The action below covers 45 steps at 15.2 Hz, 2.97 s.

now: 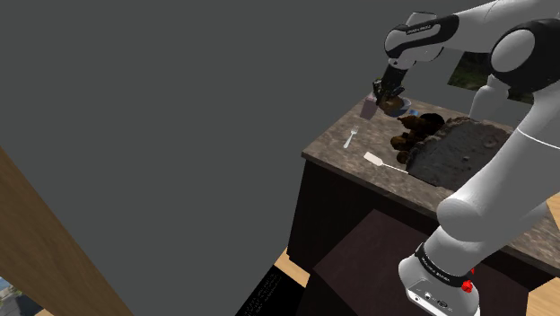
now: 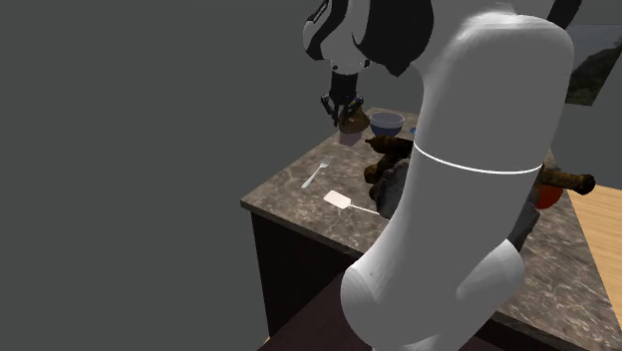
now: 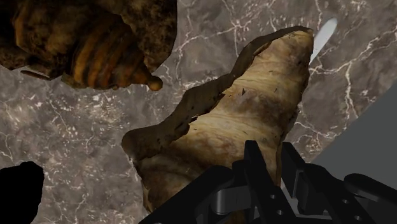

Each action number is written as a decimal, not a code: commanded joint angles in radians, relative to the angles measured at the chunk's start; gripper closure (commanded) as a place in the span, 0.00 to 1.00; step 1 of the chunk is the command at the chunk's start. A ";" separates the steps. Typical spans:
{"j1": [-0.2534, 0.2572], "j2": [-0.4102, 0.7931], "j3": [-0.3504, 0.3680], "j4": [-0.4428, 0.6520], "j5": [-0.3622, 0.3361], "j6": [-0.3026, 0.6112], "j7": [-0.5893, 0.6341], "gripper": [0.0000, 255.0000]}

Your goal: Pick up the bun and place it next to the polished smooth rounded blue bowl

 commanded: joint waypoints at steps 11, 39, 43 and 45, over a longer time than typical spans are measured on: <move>-0.187 0.332 -0.079 0.433 0.142 -0.129 -0.275 1.00; -0.259 0.526 -0.064 0.404 0.220 0.080 -0.378 1.00; -0.260 0.546 -0.059 0.380 0.229 0.123 -0.385 1.00; -0.261 0.552 -0.057 0.373 0.232 0.136 -0.388 1.00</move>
